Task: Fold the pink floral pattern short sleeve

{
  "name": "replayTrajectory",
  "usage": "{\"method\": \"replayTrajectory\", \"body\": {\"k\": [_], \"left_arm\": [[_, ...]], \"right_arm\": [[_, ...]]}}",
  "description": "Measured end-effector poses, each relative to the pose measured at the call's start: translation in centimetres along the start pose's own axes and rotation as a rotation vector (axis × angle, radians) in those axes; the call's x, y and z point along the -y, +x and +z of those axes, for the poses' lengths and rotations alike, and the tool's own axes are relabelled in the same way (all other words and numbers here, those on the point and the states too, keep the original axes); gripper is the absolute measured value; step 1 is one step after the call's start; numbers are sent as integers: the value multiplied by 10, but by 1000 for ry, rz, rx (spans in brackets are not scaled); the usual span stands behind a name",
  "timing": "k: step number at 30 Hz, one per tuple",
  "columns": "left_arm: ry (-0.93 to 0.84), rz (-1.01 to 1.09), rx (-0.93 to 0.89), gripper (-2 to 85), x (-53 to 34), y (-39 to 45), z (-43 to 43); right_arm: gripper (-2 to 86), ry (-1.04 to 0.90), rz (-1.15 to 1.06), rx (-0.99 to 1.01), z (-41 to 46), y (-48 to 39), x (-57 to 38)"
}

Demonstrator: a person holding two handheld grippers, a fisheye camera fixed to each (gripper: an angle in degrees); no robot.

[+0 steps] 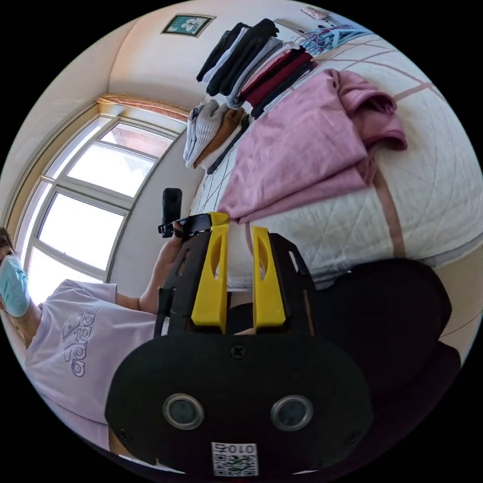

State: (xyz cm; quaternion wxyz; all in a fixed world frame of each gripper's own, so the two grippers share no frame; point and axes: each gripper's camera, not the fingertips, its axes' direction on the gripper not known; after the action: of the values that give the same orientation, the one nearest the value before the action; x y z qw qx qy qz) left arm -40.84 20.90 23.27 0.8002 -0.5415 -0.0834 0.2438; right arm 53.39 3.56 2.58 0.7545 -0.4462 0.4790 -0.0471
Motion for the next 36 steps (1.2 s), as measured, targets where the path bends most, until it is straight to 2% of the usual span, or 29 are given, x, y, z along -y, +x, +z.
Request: {"method": "replayTrajectory", "body": {"k": [10,17,24,27,31,36], "left_arm": [[105,37,-162,6,-8,7,-13],[128,23,-180,5,-20,1,-13],[163,2,-193,4,-34,-8,-12],[159,1,-191,4,-37,-9,-10],[155,3,-193,5,-41,-8,-5],[164,34,-157,5,-42,-1,-10]], "right_arm": [[130,147,151,304,19,43,4],[128,259,258,341,12,81,8],[133,248,222,343,25,77,9],[134,293,231,401,31,85,0],[131,314,236,341,23,82,15],[120,301,264,118,10,72,38]]}}
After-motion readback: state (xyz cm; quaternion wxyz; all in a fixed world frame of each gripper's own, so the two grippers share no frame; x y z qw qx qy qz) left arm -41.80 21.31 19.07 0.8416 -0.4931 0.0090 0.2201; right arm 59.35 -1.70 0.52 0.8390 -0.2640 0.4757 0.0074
